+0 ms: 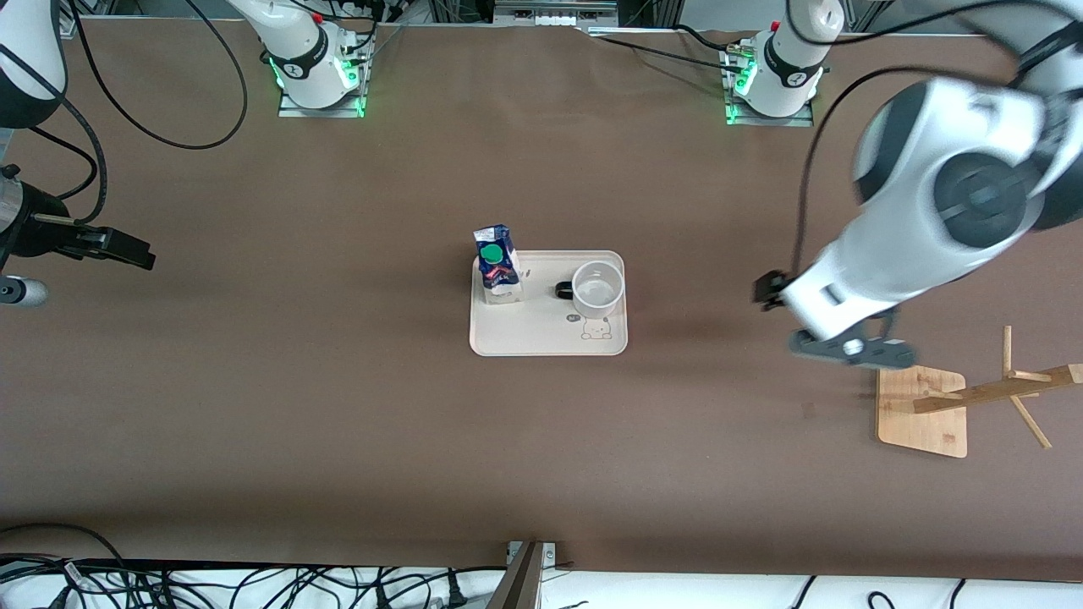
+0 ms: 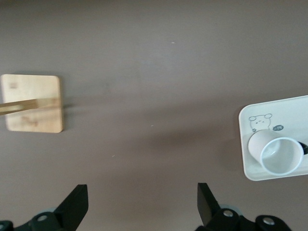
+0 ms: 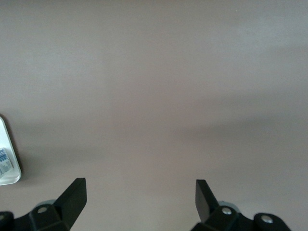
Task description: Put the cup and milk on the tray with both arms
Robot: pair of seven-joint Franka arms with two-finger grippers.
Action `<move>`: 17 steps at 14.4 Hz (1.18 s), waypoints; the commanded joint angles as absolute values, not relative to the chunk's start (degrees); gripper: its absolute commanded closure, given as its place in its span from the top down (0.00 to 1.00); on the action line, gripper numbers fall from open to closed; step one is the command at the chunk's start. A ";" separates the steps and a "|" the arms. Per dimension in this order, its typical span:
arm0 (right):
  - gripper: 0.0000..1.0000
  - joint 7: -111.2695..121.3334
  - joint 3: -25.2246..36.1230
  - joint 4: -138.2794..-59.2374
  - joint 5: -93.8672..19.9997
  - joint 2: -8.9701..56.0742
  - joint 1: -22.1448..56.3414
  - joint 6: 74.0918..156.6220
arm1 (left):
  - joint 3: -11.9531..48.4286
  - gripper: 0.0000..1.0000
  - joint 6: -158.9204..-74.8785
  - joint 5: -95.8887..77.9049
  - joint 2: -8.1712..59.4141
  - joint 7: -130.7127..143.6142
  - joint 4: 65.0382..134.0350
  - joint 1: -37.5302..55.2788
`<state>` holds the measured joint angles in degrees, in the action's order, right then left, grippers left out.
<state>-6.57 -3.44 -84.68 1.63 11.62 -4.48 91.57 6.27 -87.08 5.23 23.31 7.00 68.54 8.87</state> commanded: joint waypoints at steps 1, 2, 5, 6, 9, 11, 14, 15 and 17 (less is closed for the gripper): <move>1.00 -5.19 -2.72 -85.69 1.23 10.90 -4.13 92.81 | 6.15 1.00 -88.07 5.45 10.93 5.01 80.75 5.90; 1.00 -4.05 -2.81 -85.78 1.93 10.90 -4.39 93.94 | 6.15 1.00 -88.15 5.54 8.55 5.10 82.25 5.19; 1.00 -2.81 -2.81 -85.26 2.63 10.81 -5.10 93.53 | 5.45 1.00 -90.17 3.88 3.53 5.10 88.21 1.16; 1.00 -2.81 -2.73 -84.99 3.16 10.98 -4.58 92.04 | 3.01 1.00 -92.79 1.87 1.34 4.92 92.42 1.06; 1.00 -2.90 -2.72 -84.82 4.92 11.51 -3.96 90.18 | 0.27 1.00 -99.23 -1.67 -2.72 5.19 98.53 1.58; 1.00 -2.90 -2.55 -84.99 5.18 11.34 -3.78 90.96 | 0.26 1.00 -98.79 0.86 -2.90 4.66 98.53 2.28; 1.00 -4.22 -1.24 -86.13 4.75 10.03 -3.78 92.28 | 0.26 1.00 -96.25 2.29 -2.90 3.34 98.18 2.72; 1.00 -4.74 -1.14 -87.09 4.75 9.50 -3.78 92.89 | 0.26 1.00 -96.07 2.29 -2.81 3.34 98.17 2.64; 1.00 -5.27 -1.06 -89.55 4.57 8.09 -3.78 95.35 | 0.44 1.00 -96.24 1.67 -1.68 0.90 97.91 1.76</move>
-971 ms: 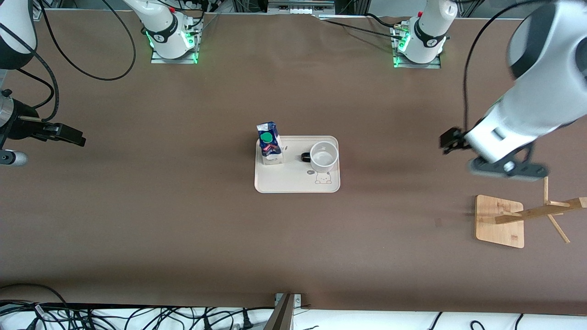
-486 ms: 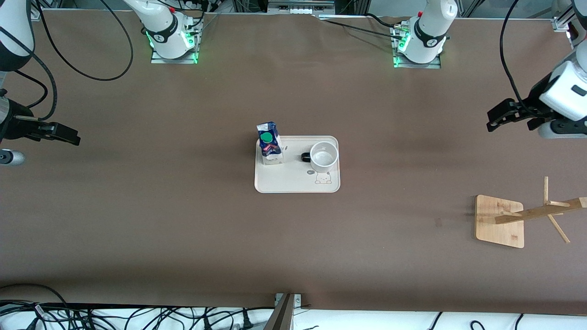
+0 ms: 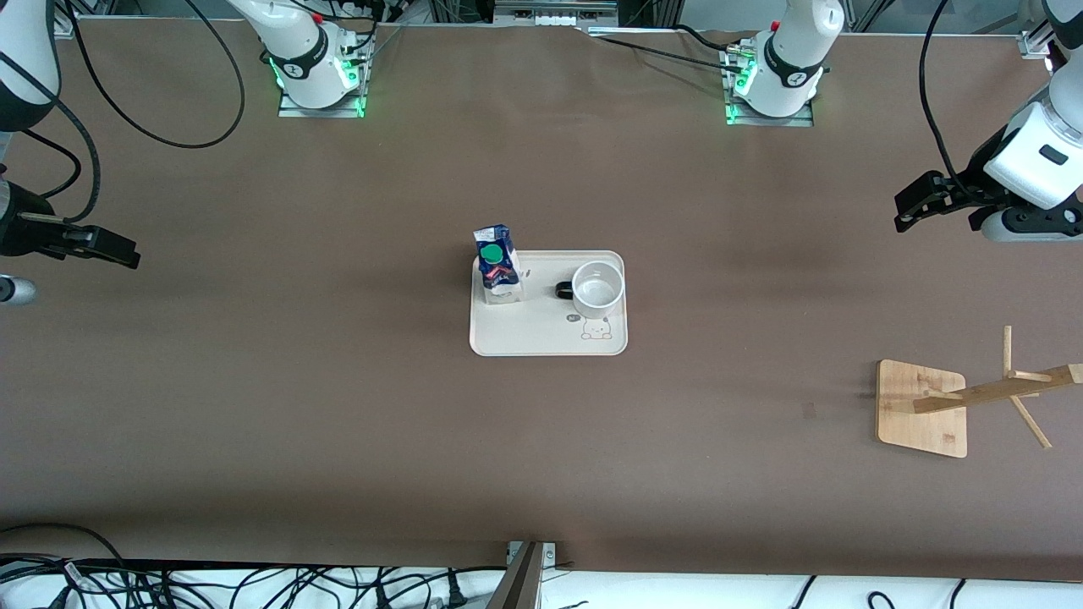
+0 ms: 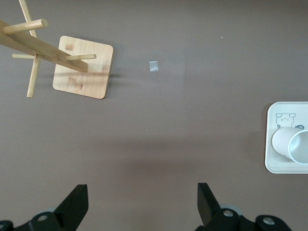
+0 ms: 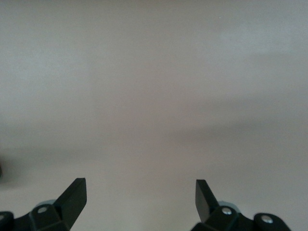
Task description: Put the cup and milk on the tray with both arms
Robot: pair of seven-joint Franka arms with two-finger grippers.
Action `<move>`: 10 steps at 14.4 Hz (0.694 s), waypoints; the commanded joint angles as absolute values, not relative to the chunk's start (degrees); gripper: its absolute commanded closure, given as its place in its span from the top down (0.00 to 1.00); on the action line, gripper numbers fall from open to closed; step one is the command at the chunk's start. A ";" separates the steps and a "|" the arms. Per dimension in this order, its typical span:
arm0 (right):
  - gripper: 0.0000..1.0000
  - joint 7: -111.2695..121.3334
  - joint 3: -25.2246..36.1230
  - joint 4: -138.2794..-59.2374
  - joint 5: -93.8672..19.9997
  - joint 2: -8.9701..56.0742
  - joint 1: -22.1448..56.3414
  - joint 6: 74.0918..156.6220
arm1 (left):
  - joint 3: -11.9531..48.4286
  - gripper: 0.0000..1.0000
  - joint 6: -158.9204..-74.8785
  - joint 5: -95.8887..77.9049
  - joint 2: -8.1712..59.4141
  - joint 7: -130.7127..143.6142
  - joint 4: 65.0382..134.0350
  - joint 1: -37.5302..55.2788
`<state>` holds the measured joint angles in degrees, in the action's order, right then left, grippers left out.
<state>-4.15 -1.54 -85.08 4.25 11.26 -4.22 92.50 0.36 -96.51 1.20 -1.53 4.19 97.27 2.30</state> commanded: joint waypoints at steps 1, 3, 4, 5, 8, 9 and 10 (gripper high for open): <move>1.00 -5.27 -0.71 -91.04 4.48 7.22 -3.78 97.10 | 1.05 1.00 -96.68 2.11 -1.15 1.05 96.95 2.02; 1.00 -4.40 0.52 -91.67 4.48 6.86 -3.78 98.52 | 1.14 1.00 -96.24 2.11 -0.26 2.11 95.71 2.02; 1.00 -4.22 0.53 -91.41 4.57 6.86 -3.69 98.44 | 1.06 1.00 -95.81 2.28 -0.35 2.11 95.71 2.02; 1.00 -4.57 0.44 -91.32 4.74 6.86 -3.60 98.09 | 1.14 1.00 -94.15 2.37 -0.26 2.11 95.63 2.02; 1.00 -4.39 0.53 -91.14 2.91 6.86 -3.60 97.92 | 1.14 1.00 -90.79 2.29 -0.62 2.11 95.54 1.85; 1.00 -4.74 0.44 -90.62 3.07 6.59 -3.60 98.00 | 1.06 1.00 -91.05 2.37 -0.44 2.11 95.28 1.76; 1.00 -5.01 0.18 -90.35 3.60 6.24 -3.52 97.74 | 1.05 1.00 -91.05 2.37 -0.18 1.94 94.32 1.76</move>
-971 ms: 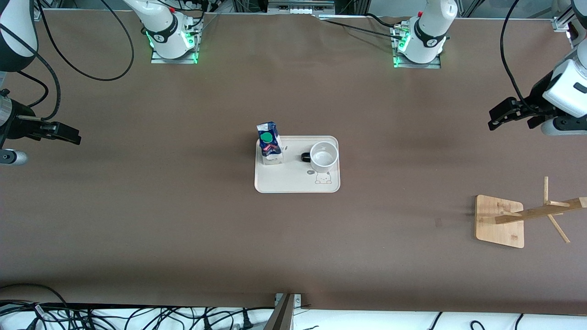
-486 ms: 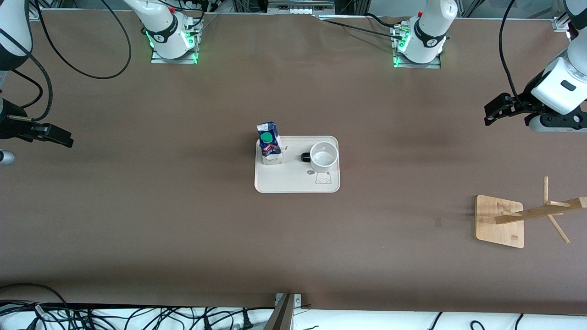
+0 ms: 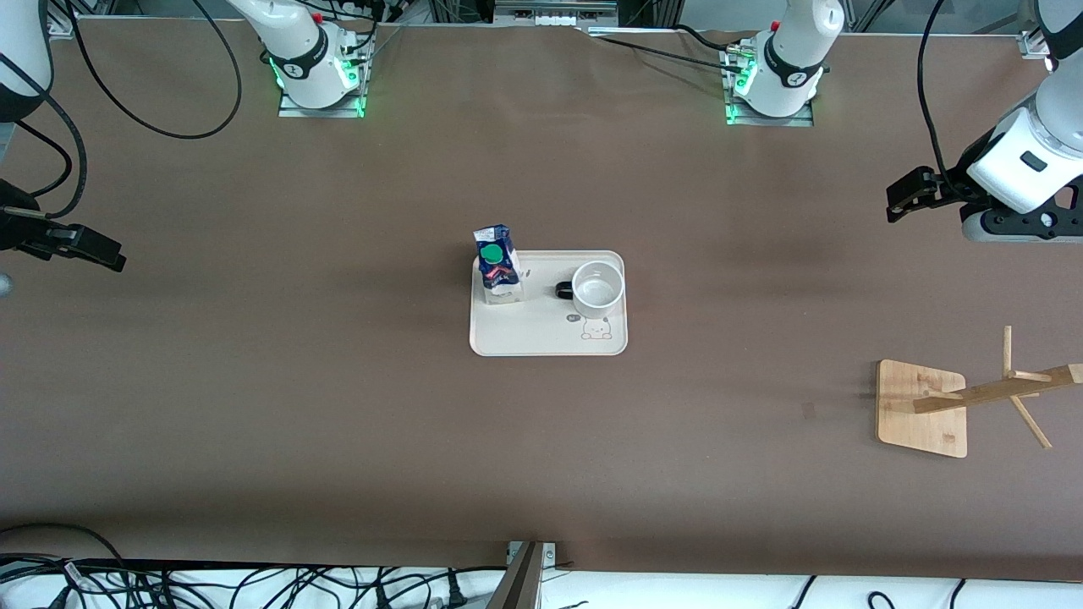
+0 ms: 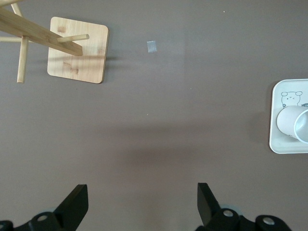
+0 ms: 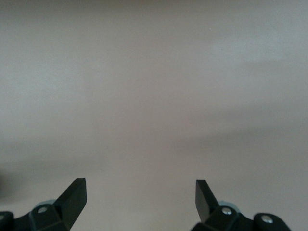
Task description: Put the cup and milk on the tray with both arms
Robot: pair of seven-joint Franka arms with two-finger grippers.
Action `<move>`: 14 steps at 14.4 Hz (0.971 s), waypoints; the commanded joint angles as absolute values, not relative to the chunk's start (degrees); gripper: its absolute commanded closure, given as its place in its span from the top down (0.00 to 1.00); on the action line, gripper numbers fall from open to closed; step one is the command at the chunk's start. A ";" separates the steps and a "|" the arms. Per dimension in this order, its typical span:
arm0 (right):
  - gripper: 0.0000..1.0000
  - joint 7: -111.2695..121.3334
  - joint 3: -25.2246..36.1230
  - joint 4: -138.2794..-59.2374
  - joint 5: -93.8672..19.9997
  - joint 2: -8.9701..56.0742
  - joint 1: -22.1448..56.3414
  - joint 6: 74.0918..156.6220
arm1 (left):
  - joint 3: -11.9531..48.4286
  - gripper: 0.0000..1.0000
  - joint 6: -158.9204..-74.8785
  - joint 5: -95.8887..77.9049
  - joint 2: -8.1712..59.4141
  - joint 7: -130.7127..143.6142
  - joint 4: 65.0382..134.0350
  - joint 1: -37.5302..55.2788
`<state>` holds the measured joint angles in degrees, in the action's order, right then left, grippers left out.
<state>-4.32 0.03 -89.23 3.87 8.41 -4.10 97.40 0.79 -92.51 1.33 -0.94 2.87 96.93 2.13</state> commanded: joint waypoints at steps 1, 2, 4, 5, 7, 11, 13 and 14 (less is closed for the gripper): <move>1.00 -6.05 0.09 -90.26 3.43 5.81 -3.60 97.73 | 1.05 1.00 -90.97 2.37 0.00 1.67 94.13 1.76; 1.00 -7.28 0.17 -90.18 2.82 5.28 -3.69 97.82 | 1.05 1.00 -90.97 2.37 0.00 1.58 94.13 1.76; 1.00 -8.79 0.26 -88.87 2.90 5.27 -3.69 97.73 | 1.05 1.00 -90.97 2.37 0.00 1.58 94.04 1.76; 1.00 -8.70 0.44 -88.34 2.81 5.36 -3.69 97.39 | 1.05 1.00 -90.97 2.37 0.00 1.58 93.96 1.84; 1.00 -8.61 0.79 -86.50 1.42 5.80 -4.39 91.35 | 1.05 1.00 -90.97 2.37 0.00 1.58 93.96 1.85; 1.00 -8.44 1.49 -82.79 0.18 7.56 -4.31 87.63 | 1.14 1.00 -90.79 2.37 0.00 1.67 93.96 1.85; 1.00 -8.70 1.41 -82.88 -0.09 7.56 -4.13 88.15 | 1.14 1.00 -90.79 2.37 0.00 1.76 93.87 1.93; 1.00 -8.79 1.06 -82.88 0.00 7.56 -3.78 88.24 | 1.14 1.00 -90.79 2.37 0.00 1.76 93.87 1.93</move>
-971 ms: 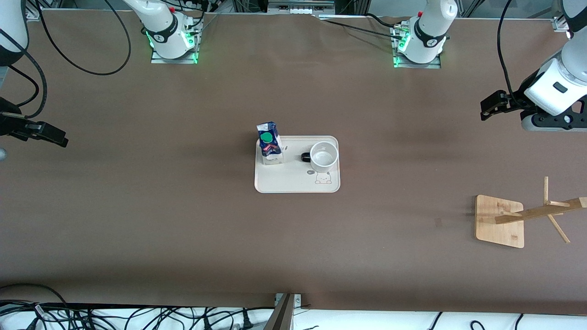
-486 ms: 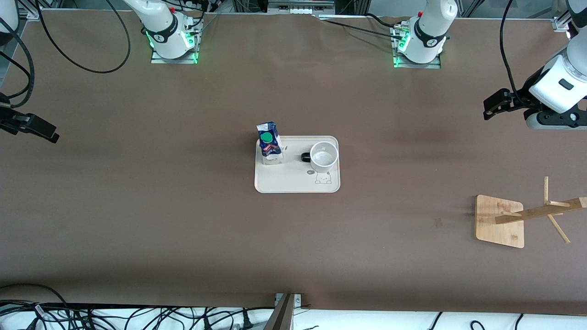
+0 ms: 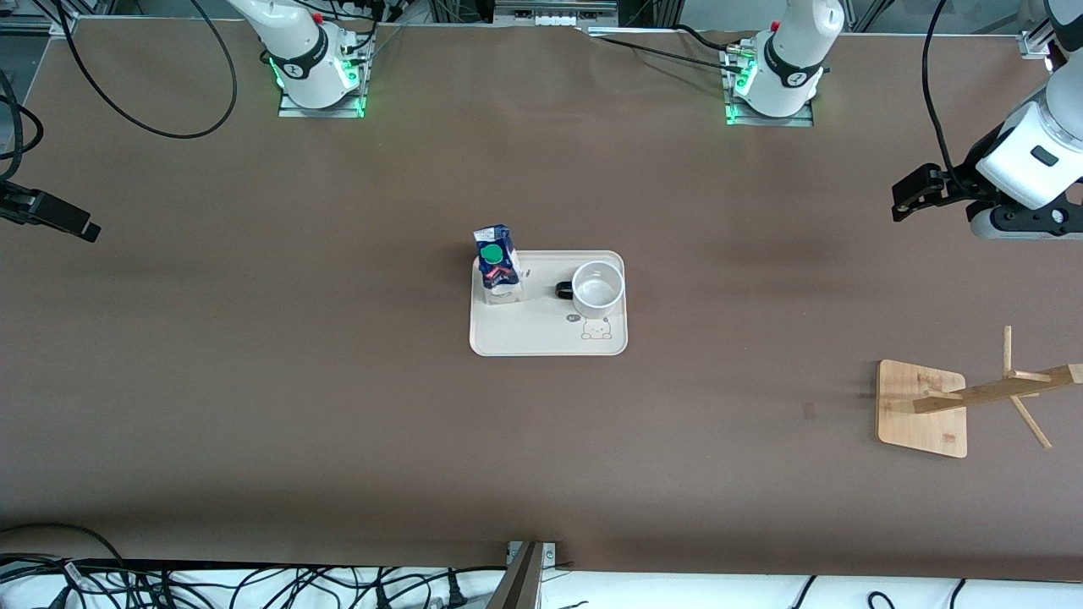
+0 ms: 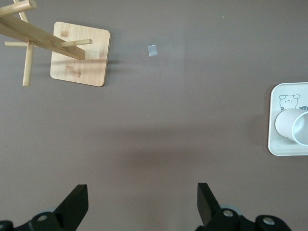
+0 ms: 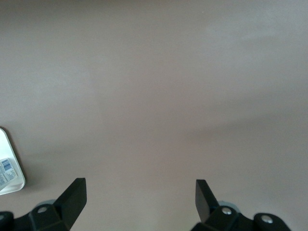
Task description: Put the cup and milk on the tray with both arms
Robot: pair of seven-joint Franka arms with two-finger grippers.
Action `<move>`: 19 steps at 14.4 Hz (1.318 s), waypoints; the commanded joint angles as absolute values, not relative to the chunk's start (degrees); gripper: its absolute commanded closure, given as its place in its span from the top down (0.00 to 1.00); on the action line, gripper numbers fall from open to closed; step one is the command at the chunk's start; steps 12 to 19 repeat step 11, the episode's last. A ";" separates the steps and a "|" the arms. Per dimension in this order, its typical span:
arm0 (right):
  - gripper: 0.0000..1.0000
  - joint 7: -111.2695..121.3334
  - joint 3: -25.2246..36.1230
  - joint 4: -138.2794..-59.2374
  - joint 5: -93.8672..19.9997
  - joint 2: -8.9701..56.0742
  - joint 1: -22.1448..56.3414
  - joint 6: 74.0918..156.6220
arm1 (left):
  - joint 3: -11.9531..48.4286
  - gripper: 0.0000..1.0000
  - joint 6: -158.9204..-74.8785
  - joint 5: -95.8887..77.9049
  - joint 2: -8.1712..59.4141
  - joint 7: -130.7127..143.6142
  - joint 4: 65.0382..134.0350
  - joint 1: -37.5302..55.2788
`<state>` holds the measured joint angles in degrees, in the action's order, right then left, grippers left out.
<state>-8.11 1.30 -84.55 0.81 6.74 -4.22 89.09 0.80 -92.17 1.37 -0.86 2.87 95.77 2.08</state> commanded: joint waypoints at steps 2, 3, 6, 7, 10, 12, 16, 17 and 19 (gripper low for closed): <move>1.00 -8.79 0.53 -82.88 0.61 7.47 -3.17 88.15 | 1.14 1.00 -90.79 2.37 0.00 1.76 93.87 1.93; 1.00 -8.79 0.53 -82.88 0.53 7.47 -3.16 88.07 | 1.14 1.00 -90.79 2.37 0.09 1.76 93.87 1.93; 1.00 -8.61 0.62 -82.88 0.53 7.56 -3.25 87.89 | 1.14 1.00 -90.79 2.37 0.00 1.76 93.87 1.93; 1.00 -8.44 0.62 -82.88 0.53 7.56 -3.34 87.89 | 1.14 1.00 -90.79 2.37 0.00 1.76 93.87 1.93; 1.00 -8.44 0.70 -82.88 0.52 7.82 -3.52 88.24 | 1.14 1.00 -90.79 2.37 0.00 1.76 93.87 1.85; 1.00 -8.52 0.70 -82.88 0.61 7.91 -3.52 88.33 | 1.14 1.00 -90.79 2.37 0.09 1.76 93.87 1.93; 1.00 -8.52 0.70 -82.88 0.61 7.91 -3.52 88.33 | 1.14 1.00 -90.79 2.37 0.09 1.76 93.87 1.93; 1.00 -8.52 0.70 -82.88 0.61 7.91 -3.52 88.33 | 1.14 1.00 -90.79 2.37 0.09 1.76 93.87 1.93; 1.00 -8.52 0.70 -82.88 0.61 7.91 -3.52 88.33 | 1.14 1.00 -90.79 2.37 0.09 1.76 93.87 1.93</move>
